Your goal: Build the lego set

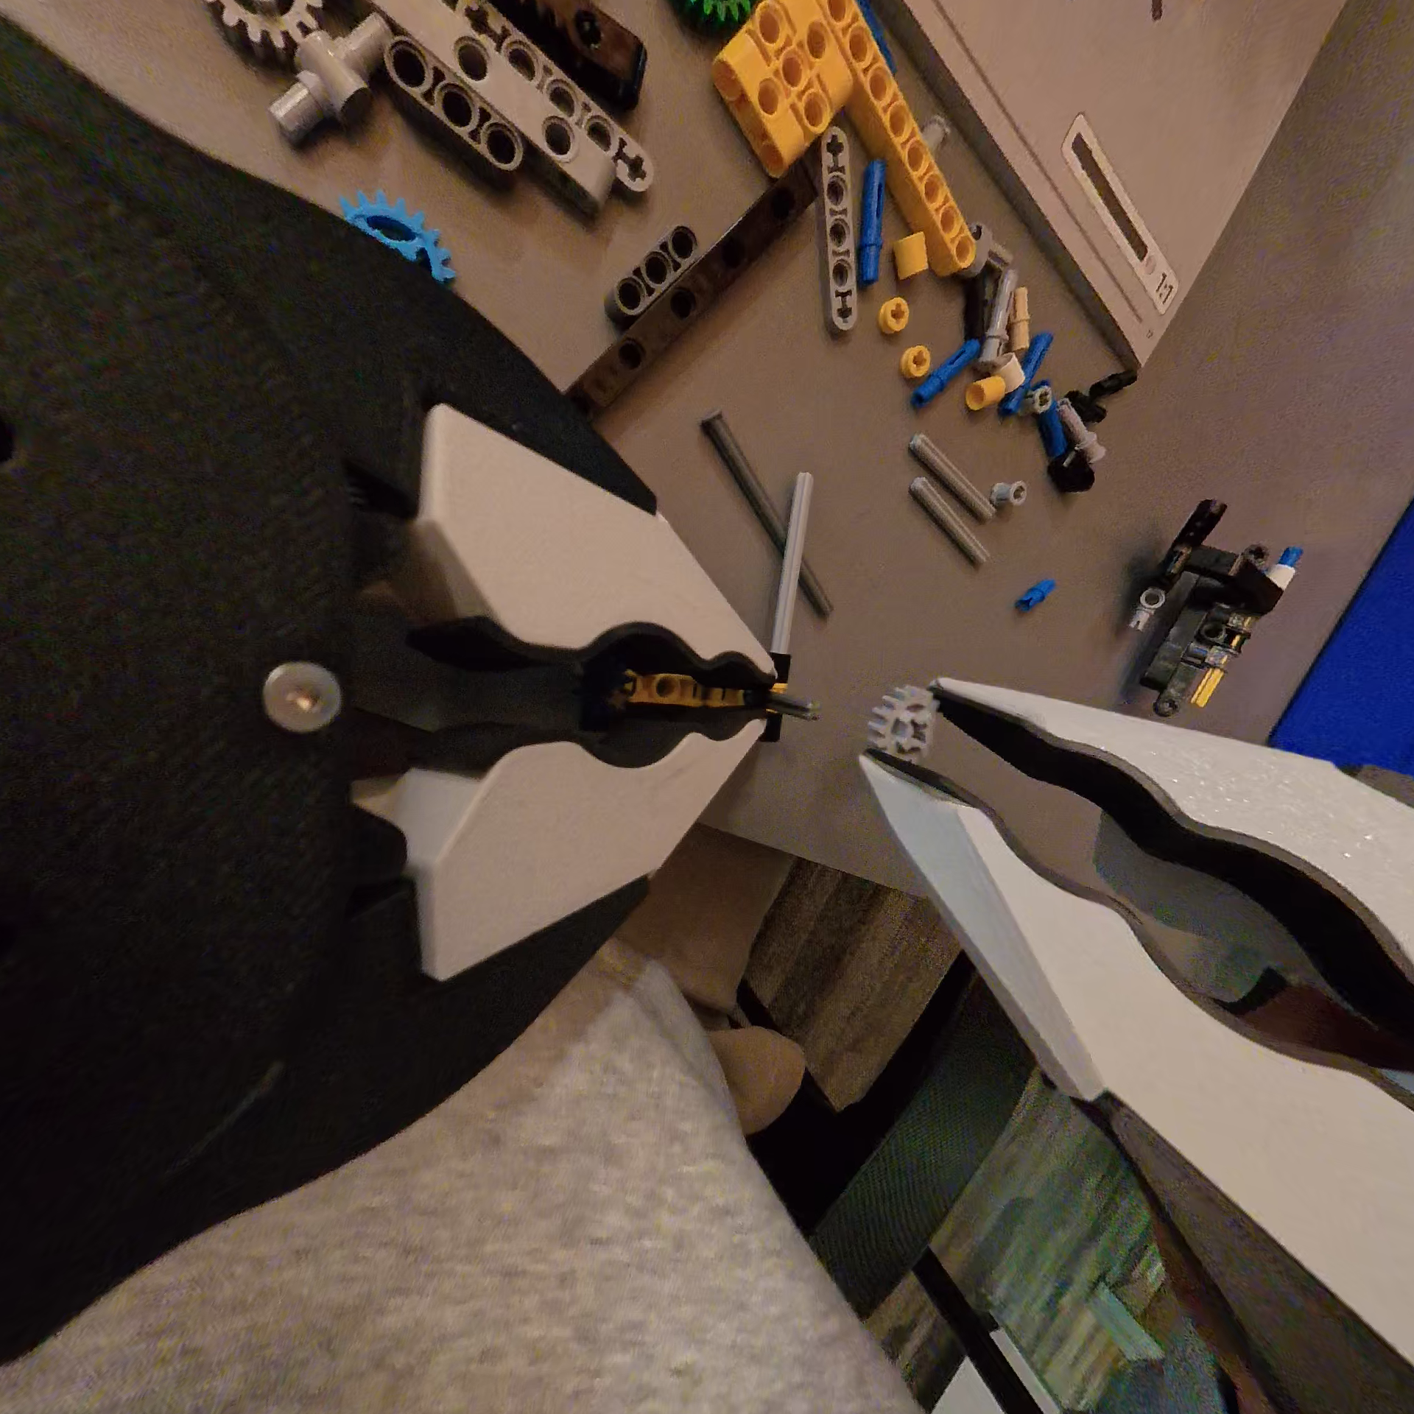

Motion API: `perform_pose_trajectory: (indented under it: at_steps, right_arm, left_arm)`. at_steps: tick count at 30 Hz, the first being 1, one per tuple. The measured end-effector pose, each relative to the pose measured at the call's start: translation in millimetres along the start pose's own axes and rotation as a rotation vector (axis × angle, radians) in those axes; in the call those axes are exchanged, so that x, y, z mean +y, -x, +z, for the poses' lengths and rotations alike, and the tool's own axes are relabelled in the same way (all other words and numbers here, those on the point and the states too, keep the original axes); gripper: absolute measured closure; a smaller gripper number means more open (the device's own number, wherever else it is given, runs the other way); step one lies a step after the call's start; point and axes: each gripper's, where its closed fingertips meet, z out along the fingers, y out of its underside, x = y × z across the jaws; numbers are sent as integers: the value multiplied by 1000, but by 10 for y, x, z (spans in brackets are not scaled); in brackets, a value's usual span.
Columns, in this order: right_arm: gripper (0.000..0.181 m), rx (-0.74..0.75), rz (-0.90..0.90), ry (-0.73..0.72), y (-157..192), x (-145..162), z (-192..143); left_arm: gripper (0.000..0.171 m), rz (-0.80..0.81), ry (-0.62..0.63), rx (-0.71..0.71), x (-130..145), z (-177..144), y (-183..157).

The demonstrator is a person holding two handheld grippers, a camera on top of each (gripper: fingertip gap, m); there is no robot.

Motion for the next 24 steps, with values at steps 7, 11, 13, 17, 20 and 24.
perform_pose_trajectory:
  at_steps: [7,11,13,17,20,24]
  right_arm:
    - [166,-24,3,-6,121,-53,92]
    - [166,-21,-19,32,130,-63,146]
    - [166,-23,-30,55,130,-64,153]
    - [166,-1,-81,110,115,-54,149]
    - [166,-8,-90,136,121,-47,148]
    - [166,-26,-74,159,125,-28,135]
  left_arm:
    - [168,5,0,-3,2,1,-1]
    - [168,5,0,-2,3,0,-3]
    - [168,4,0,-1,4,0,-3]
    - [168,3,0,1,5,-1,-4]
    - [168,2,1,4,7,0,-7]
    - [168,-2,2,5,8,1,-6]
